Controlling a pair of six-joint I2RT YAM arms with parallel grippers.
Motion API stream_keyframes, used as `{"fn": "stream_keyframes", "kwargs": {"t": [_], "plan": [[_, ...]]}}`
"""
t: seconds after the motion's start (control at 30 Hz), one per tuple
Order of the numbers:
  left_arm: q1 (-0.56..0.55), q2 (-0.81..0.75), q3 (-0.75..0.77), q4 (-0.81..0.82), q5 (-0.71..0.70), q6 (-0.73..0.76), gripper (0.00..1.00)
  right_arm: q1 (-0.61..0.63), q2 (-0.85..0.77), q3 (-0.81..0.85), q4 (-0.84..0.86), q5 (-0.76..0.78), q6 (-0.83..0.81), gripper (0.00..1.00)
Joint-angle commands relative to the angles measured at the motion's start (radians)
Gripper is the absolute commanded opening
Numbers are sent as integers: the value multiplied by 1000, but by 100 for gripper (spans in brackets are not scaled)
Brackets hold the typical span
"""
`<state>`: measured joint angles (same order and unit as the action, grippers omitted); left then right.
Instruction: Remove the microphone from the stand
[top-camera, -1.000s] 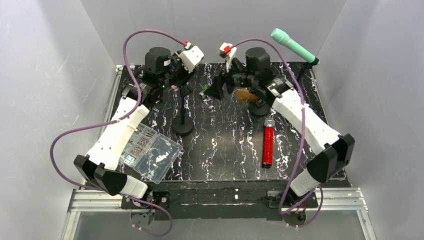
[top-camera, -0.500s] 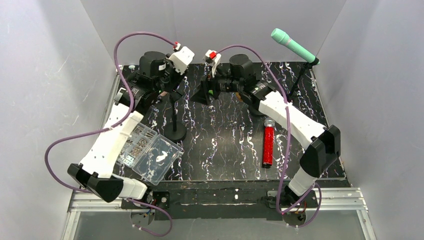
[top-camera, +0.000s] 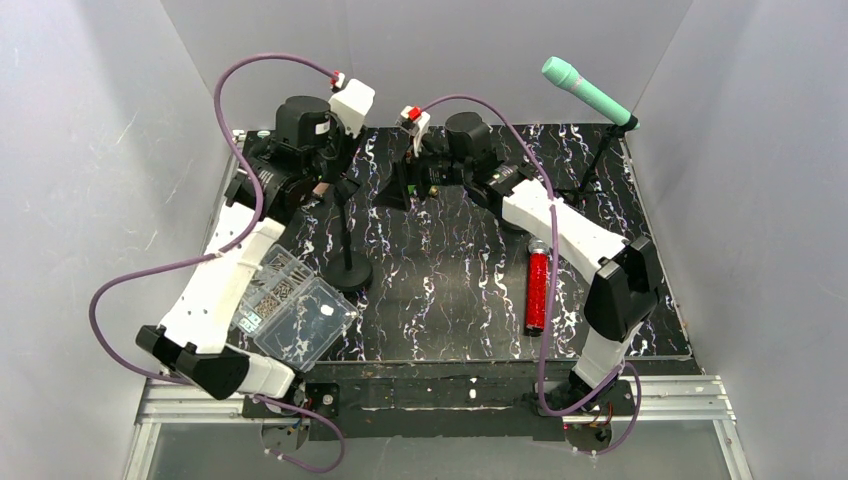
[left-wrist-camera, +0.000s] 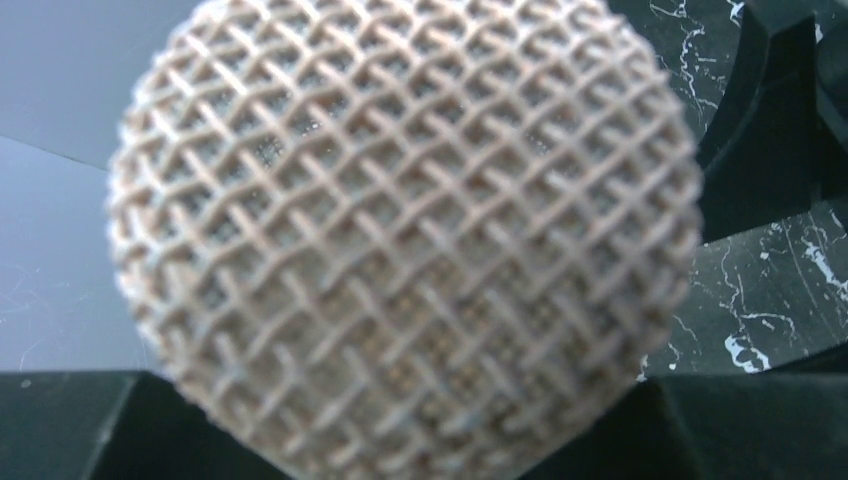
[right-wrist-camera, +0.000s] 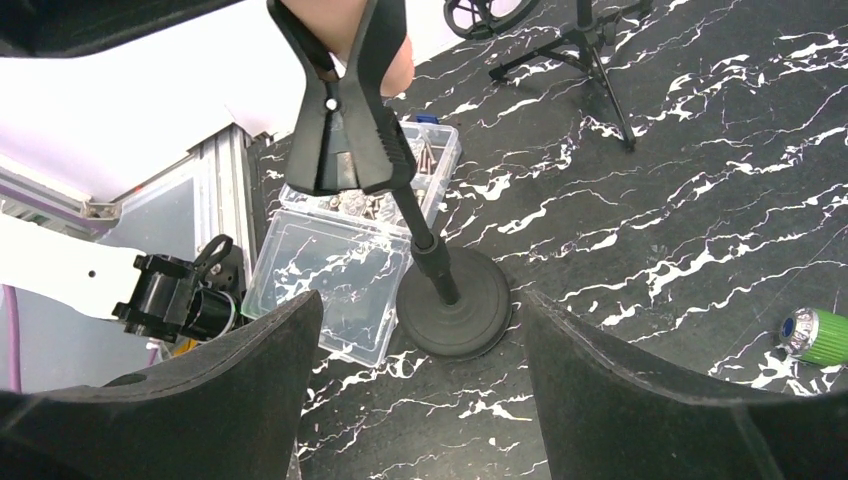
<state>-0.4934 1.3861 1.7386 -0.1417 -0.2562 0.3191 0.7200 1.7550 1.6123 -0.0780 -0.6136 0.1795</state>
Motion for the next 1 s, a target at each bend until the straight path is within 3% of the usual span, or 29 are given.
{"fn": "stream_keyframes", "kwargs": {"t": [0.0, 0.53, 0.97], "plan": [[-17, 25, 100, 37, -59, -43, 0, 0, -45, 49, 46, -13, -17, 81], [-88, 129, 239, -37, -149, -244, 0, -30, -85, 42, 23, 56, -71, 81], [-96, 135, 235, -84, -144, -309, 0, -30, -80, 11, 50, -37, -42, 80]]}}
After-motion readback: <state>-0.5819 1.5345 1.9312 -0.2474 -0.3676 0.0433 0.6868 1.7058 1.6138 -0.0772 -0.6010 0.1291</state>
